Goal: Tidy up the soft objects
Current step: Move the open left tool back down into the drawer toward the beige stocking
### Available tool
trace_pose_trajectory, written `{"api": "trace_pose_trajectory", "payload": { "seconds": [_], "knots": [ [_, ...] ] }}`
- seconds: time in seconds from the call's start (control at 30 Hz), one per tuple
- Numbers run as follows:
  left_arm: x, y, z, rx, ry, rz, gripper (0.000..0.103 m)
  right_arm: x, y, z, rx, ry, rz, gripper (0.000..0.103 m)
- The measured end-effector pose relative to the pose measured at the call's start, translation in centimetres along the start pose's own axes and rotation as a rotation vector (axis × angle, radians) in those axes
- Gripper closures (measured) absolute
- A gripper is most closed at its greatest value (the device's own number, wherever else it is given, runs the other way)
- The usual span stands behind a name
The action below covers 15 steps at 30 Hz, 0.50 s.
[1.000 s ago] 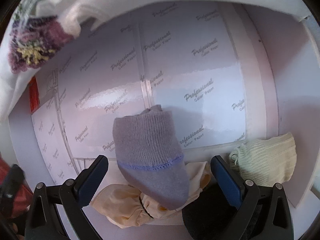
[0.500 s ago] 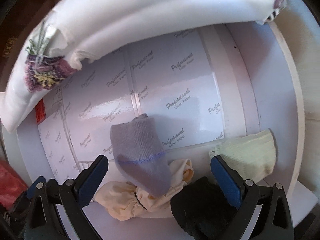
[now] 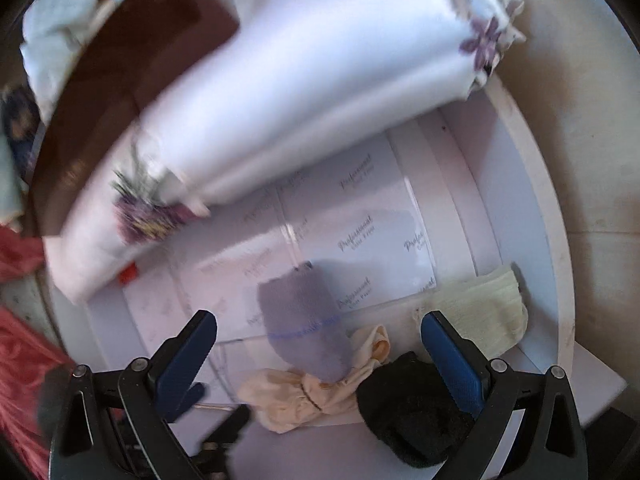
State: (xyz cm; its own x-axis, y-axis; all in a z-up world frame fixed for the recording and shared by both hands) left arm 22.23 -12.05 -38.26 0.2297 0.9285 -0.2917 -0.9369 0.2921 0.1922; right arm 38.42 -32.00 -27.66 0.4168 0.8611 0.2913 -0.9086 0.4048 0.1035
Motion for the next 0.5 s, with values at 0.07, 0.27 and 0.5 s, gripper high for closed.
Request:
{"api": "trace_pose_trajectory", "payload": {
  "seconds": [0.07,0.27,0.5],
  "knots": [
    [-0.8,-0.1,-0.7,0.016,0.013,-0.017,0.043,-0.3,-0.2,0.6,-0.001,-0.005,-0.004,0.000],
    [-2.1,-1.0,-2.6,0.070,0.013,-0.076,0.076,-0.7,-0.1,0.2,0.026,0.012,-0.003,0.000],
    [-1.4,-1.3,-1.9,0.051,0.040,-0.057,0.093,-0.2,0.8,-1.1,0.045,0.012,0.011,0.000]
  ]
}}
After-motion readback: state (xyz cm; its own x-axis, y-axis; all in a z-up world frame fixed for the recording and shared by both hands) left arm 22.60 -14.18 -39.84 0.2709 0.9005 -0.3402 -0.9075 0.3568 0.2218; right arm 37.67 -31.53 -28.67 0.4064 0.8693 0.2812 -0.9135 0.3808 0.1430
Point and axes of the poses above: each gripper's, at about its wrist camera, not at the fingertips, and z roughly against the way its jaws point, x to its left, y to its underside, the point moved 9 cm from there along -z, roughly the way its jaws point, and after that the axes turned 8 degrees about x, right-handed, at the moved point
